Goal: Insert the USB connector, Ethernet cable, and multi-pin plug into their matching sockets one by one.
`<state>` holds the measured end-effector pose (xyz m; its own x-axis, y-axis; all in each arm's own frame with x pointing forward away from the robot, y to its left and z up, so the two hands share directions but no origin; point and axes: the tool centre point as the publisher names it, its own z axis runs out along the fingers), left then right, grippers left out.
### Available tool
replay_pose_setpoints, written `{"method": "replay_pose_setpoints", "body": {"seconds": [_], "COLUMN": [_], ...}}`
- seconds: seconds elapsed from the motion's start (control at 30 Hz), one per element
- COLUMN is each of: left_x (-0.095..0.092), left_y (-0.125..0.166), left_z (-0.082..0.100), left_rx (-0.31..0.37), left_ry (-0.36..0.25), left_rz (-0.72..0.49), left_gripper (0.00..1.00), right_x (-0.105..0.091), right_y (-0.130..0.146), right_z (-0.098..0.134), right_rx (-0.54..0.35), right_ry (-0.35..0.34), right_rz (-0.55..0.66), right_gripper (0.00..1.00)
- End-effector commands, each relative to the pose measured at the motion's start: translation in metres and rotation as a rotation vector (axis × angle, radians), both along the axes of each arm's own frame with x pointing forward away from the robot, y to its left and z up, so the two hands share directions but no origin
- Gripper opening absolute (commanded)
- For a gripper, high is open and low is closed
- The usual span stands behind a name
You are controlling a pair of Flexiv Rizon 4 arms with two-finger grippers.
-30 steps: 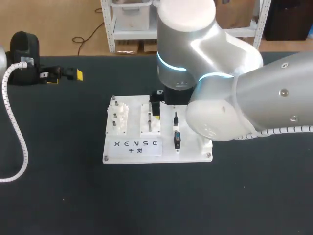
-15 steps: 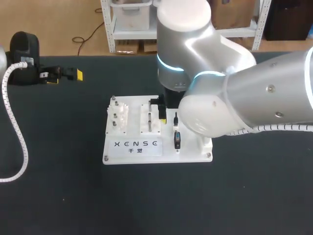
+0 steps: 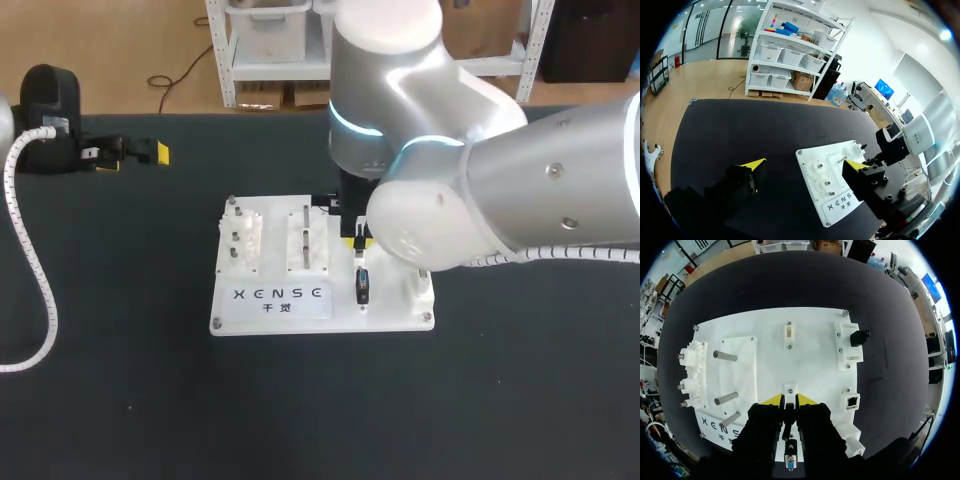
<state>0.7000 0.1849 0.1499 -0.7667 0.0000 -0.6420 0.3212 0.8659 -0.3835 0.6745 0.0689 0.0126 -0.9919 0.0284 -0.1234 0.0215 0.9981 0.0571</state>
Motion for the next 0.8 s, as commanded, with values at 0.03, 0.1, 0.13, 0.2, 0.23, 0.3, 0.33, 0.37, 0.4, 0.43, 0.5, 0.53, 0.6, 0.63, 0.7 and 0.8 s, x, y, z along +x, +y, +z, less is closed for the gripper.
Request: {"method": "replay_pose_setpoints", "body": {"seconds": [0.03,0.1,0.13,0.2,0.23,0.3,0.33,0.37,0.4,0.43,0.5,0.53,0.6,0.63,0.7,0.8], "left_x": [0.0,0.0,0.0,0.0,0.0,0.0,0.0,0.0,0.0,0.0,0.0,0.0,0.0,0.0,0.0,0.0], "left_y": [0.0,0.0,0.0,0.0,0.0,0.0,0.0,0.0,0.0,0.0,0.0,0.0,0.0,0.0,0.0,0.0], "left_z": [0.0,0.0,0.0,0.0,0.0,0.0,0.0,0.0,0.0,0.0,0.0,0.0,0.0,0.0,0.0,0.0], "left_rx": [0.0,0.0,0.0,0.0,0.0,0.0,0.0,0.0,0.0,0.0,0.0,0.0,0.0,0.0,0.0,0.0], "left_ry": [0.0,0.0,0.0,0.0,0.0,0.0,0.0,0.0,0.0,0.0,0.0,0.0,0.0,0.0,0.0,0.0], "left_rz": [0.0,0.0,0.0,0.0,0.0,0.0,0.0,0.0,0.0,0.0,0.0,0.0,0.0,0.0,0.0,0.0], "left_gripper": [1.0,1.0,1.0,1.0,1.0,1.0,1.0,1.0,1.0,1.0,1.0,1.0,1.0,1.0,1.0,1.0], "right_x": [-0.006,-0.005,-0.004,-0.003,-0.002,-0.001,-0.001,-0.001,-0.001,-0.002,-0.003,-0.004,-0.006,-0.006,-0.008,-0.009], "right_y": [-0.007,-0.008,-0.009,-0.012,-0.014,-0.019,-0.022,-0.026,-0.029,-0.032,-0.039,-0.043,-0.05,-0.052,-0.058,-0.064], "right_z": [0.01,0.017,0.02,0.027,0.03,0.034,0.036,0.037,0.037,0.037,0.035,0.034,0.031,0.03,0.026,0.02], "right_rx": [0.02,0.038,0.044,0.05,0.055,0.054,0.053,0.051,0.049,0.044,0.032,0.026,0.015,0.003,-0.01,-0.028], "right_ry": [-0.022,-0.038,-0.045,-0.062,-0.067,-0.077,-0.08,-0.082,-0.084,-0.085,-0.083,-0.08,-0.075,-0.074,-0.068,-0.065], "right_rz": [0.002,0.002,0.002,0.005,0.003,0.001,-0.001,-0.004,-0.006,-0.009,-0.015,-0.018,-0.024,-0.028,-0.037,-0.041], "right_gripper": [0.0,0.0,0.0,0.0,0.0,0.0,0.0,0.0,0.0,0.0,0.0,0.0,0.0,0.0,0.0,0.0]}}
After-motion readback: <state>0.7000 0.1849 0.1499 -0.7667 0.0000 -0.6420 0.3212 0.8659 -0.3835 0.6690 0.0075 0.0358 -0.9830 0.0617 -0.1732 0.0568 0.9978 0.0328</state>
